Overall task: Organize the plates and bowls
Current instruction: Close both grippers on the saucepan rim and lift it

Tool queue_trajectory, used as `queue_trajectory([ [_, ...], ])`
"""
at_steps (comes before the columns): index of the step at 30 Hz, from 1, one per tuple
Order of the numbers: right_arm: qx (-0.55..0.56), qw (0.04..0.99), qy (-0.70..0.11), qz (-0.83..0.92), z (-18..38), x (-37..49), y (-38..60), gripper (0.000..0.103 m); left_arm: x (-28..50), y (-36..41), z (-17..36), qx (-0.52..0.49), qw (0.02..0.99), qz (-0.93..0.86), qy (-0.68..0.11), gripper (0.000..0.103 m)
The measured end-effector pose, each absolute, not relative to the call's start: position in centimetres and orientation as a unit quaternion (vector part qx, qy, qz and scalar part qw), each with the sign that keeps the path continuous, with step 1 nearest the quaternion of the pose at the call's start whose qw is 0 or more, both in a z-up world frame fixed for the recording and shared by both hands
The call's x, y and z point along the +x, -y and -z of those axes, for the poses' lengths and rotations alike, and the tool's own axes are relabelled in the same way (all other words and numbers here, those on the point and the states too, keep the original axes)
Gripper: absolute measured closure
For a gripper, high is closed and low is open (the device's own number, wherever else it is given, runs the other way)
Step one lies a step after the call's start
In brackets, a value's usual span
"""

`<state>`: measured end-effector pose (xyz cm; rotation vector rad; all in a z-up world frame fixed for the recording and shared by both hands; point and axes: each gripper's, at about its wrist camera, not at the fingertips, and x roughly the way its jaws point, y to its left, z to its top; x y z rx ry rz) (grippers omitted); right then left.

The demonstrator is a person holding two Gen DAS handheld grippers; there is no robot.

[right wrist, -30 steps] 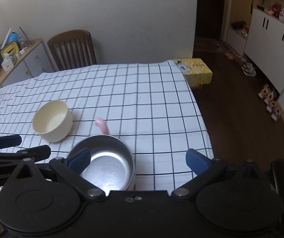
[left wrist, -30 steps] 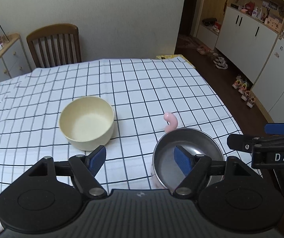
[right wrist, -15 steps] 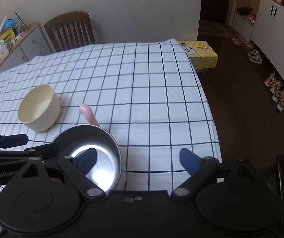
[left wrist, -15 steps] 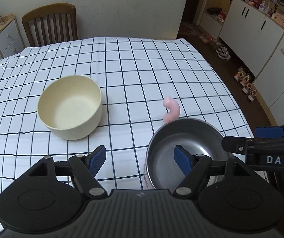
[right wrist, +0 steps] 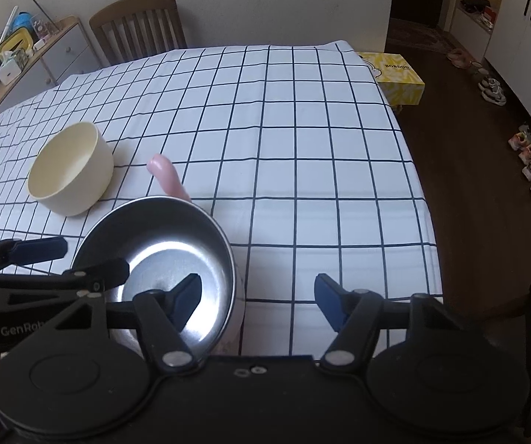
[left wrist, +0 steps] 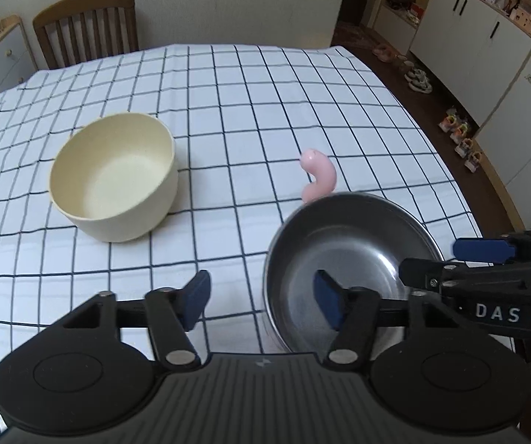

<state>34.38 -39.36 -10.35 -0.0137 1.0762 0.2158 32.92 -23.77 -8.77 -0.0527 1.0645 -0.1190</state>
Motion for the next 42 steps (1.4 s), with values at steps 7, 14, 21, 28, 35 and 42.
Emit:
queue_trajectory([
  [7, -0.015, 0.851, -0.513, -0.109, 10.7, 34.1, 38.7, 0.06, 32.8, 24.4, 8.8, -0.02, 0.858, 0.075, -0.508, 0.067],
  [14, -0.018, 0.849, -0.516, -0.112, 10.7, 33.9, 38.2, 0.082, 32.7, 24.8, 8.8, -0.001, 0.859, 0.066, -0.508, 0.087],
  [21, -0.035, 0.855, -0.507, -0.104, 10.4, 33.5, 37.4, 0.095, 32.5, 24.4, 8.6, 0.001, 0.858, 0.063, -0.511, 0.096],
  [28, -0.038, 0.859, -0.503, -0.092, 9.8, 32.7, 37.3, 0.097, 31.5, 24.4, 7.8, 0.003, 0.86, 0.065, -0.505, 0.096],
  [35, -0.034, 0.865, -0.493, -0.083, 8.0, 31.3, 37.3, 0.097, 30.2, 24.4, 5.9, 0.004, 0.868, 0.073, -0.492, 0.096],
  [42, -0.028, 0.875, -0.477, -0.075, 5.5, 29.5, 37.3, 0.097, 28.5, 24.1, 3.5, 0.007, 0.876, 0.084, -0.476, 0.096],
])
